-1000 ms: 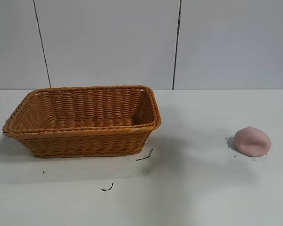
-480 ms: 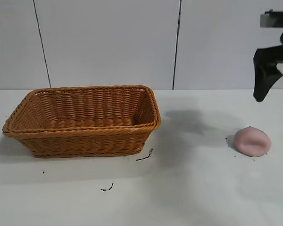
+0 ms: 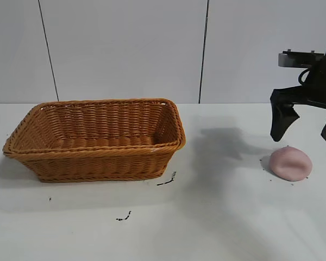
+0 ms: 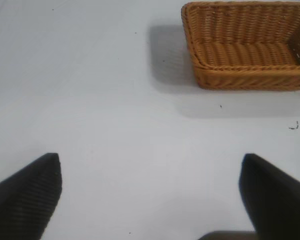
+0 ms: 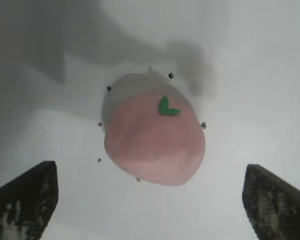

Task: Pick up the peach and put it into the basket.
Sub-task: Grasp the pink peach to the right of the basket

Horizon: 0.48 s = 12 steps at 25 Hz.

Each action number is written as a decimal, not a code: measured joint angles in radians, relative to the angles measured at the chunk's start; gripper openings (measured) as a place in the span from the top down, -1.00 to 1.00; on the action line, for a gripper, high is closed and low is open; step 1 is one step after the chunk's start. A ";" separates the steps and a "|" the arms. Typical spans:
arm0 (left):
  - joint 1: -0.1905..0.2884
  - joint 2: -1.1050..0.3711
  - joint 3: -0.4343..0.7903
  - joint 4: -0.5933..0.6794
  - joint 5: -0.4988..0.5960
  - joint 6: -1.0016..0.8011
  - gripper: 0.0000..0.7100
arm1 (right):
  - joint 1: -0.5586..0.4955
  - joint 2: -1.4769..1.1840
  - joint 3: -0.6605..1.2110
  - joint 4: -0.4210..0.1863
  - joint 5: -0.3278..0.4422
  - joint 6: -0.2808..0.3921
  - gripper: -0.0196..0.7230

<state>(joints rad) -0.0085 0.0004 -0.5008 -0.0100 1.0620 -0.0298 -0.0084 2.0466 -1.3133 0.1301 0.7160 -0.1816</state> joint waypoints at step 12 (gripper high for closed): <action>0.000 0.000 0.000 0.000 0.000 0.000 -0.95 | 0.000 0.063 -0.001 0.017 -0.028 0.000 -0.65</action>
<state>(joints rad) -0.0085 0.0004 -0.5008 -0.0100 1.0620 -0.0298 -0.0084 2.1092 -1.3142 0.1471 0.6876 -0.1816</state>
